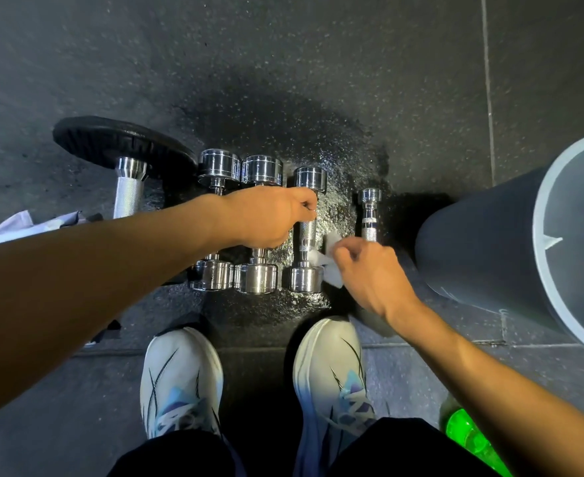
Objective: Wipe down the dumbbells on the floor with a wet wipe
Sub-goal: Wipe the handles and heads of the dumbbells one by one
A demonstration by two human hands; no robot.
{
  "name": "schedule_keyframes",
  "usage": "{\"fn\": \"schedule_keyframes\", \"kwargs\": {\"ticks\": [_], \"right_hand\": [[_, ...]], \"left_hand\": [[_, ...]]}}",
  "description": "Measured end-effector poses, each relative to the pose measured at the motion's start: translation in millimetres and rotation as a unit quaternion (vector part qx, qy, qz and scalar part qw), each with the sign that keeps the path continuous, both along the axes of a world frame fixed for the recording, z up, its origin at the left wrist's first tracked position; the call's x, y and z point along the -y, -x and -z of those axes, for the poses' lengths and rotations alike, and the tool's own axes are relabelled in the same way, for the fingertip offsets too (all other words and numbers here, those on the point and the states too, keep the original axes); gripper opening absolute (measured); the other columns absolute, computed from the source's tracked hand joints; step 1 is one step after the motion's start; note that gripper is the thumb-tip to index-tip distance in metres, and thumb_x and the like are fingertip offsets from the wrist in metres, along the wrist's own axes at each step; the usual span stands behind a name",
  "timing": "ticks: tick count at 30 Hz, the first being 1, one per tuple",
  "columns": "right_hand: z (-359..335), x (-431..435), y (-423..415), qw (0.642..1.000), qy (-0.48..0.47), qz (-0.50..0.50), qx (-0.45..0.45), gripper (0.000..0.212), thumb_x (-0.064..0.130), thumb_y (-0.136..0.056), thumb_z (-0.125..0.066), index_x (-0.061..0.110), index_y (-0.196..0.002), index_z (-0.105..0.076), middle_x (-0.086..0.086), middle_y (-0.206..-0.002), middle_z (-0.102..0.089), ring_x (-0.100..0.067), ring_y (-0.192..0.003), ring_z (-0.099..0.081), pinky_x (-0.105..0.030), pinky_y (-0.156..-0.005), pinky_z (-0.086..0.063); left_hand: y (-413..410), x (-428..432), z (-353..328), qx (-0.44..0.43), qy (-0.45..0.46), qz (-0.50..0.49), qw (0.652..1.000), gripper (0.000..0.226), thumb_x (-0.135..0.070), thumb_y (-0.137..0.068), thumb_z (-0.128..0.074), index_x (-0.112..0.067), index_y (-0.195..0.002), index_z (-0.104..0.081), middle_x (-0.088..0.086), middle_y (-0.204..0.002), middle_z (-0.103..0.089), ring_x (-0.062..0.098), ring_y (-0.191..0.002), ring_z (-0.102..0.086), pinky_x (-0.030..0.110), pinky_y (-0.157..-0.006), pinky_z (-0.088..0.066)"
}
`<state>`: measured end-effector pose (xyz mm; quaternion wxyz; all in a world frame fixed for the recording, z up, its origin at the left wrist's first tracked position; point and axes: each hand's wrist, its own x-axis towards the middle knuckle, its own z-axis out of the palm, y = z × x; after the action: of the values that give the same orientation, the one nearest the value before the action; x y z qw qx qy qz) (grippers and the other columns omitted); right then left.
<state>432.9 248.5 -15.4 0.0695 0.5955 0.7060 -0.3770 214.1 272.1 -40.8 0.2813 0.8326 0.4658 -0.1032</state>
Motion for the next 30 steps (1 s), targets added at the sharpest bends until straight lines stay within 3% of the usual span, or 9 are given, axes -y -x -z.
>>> {"fn": "schedule_keyframes", "kwargs": {"ticks": [5,8,11,13,16,19,22,25,30], "right_hand": [[15,18,-2,0.998,0.048,-0.023,0.020,0.028,0.016,-0.102,-0.051,0.019,-0.129,-0.057,-0.008,-0.107,-0.071,-0.024,-0.091,-0.067,-0.029,-0.076,-0.047],[21,22,-9,0.994,0.104,-0.016,0.029,0.029,0.015,-0.099,-0.057,0.018,-0.127,-0.058,-0.002,-0.106,-0.072,-0.020,-0.094,-0.069,-0.027,-0.076,-0.054],[17,18,-16,0.991,0.118,0.037,-0.048,0.022,0.014,-0.095,-0.065,0.025,-0.115,-0.063,0.002,-0.097,-0.071,-0.019,-0.086,-0.070,-0.024,-0.071,-0.055],[14,19,-17,0.992,0.085,0.027,-0.087,0.019,0.017,-0.094,-0.070,0.027,-0.109,-0.065,0.007,-0.095,-0.066,-0.016,-0.080,-0.066,-0.018,-0.071,-0.054],[17,25,-13,0.988,-0.045,-0.108,-0.100,0.029,0.013,-0.092,-0.072,0.020,-0.120,-0.071,0.004,-0.109,-0.062,-0.013,-0.085,-0.064,-0.012,-0.083,-0.051],[27,33,-6,0.945,-0.153,-0.279,-0.079,0.040,0.004,-0.090,-0.069,0.012,-0.128,-0.068,-0.006,-0.121,-0.062,-0.021,-0.097,-0.060,-0.028,-0.086,-0.055],[31,34,3,0.898,-0.232,-0.373,-0.039,0.034,0.013,-0.088,-0.061,0.013,-0.121,-0.069,-0.006,-0.124,-0.062,-0.025,-0.097,-0.056,-0.035,-0.080,-0.054],[30,36,15,0.896,-0.210,-0.390,-0.020,0.035,0.021,-0.090,-0.045,0.014,-0.115,-0.069,-0.008,-0.128,-0.059,-0.027,-0.101,-0.053,-0.038,-0.076,-0.054],[40,38,23,0.866,-0.246,-0.435,0.016,0.022,0.026,-0.095,-0.057,0.015,-0.109,-0.070,-0.007,-0.125,-0.059,-0.027,-0.101,-0.049,-0.037,-0.075,-0.047]], "left_hand": [[1,1,2,0.007,0.009,-0.009,1.000,0.053,0.001,-0.093,-0.050,-0.020,-0.142,-0.051,-0.010,-0.147,-0.033,0.006,-0.069,-0.056,0.024,-0.063,-0.051],[3,1,4,0.002,0.010,-0.004,1.000,0.056,0.002,-0.092,-0.050,-0.022,-0.143,-0.049,-0.011,-0.146,-0.032,0.012,-0.073,-0.061,0.029,-0.062,-0.053],[2,0,5,-0.002,0.015,-0.007,1.000,0.060,0.003,-0.092,-0.050,-0.022,-0.146,-0.046,-0.011,-0.147,-0.031,0.012,-0.076,-0.062,0.028,-0.062,-0.053],[2,-1,5,0.002,0.016,-0.005,1.000,0.062,0.003,-0.092,-0.050,-0.022,-0.148,-0.044,-0.010,-0.148,-0.030,0.012,-0.079,-0.063,0.033,-0.067,-0.055],[2,-1,8,0.011,0.019,-0.004,1.000,0.063,0.004,-0.091,-0.050,-0.022,-0.149,-0.044,-0.010,-0.149,-0.029,0.012,-0.083,-0.064,0.036,-0.070,-0.056],[5,-2,17,0.030,0.021,-0.003,0.999,0.064,0.003,-0.090,-0.051,-0.022,-0.148,-0.044,-0.013,-0.147,-0.029,0.013,-0.096,-0.064,0.036,-0.074,-0.057],[9,-2,28,0.050,0.011,0.010,0.999,0.064,0.003,-0.087,-0.053,-0.020,-0.146,-0.046,-0.014,-0.145,-0.030,0.018,-0.111,-0.063,0.037,-0.078,-0.058],[10,-4,31,0.056,0.008,0.020,0.998,0.065,0.004,-0.087,-0.055,-0.016,-0.148,-0.046,-0.014,-0.146,-0.033,0.019,-0.119,-0.059,0.037,-0.083,-0.057],[8,-4,28,0.062,0.012,0.024,0.998,0.062,0.005,-0.085,-0.057,-0.018,-0.142,-0.052,-0.022,-0.140,-0.030,0.018,-0.111,-0.062,0.037,-0.081,-0.058]]}}
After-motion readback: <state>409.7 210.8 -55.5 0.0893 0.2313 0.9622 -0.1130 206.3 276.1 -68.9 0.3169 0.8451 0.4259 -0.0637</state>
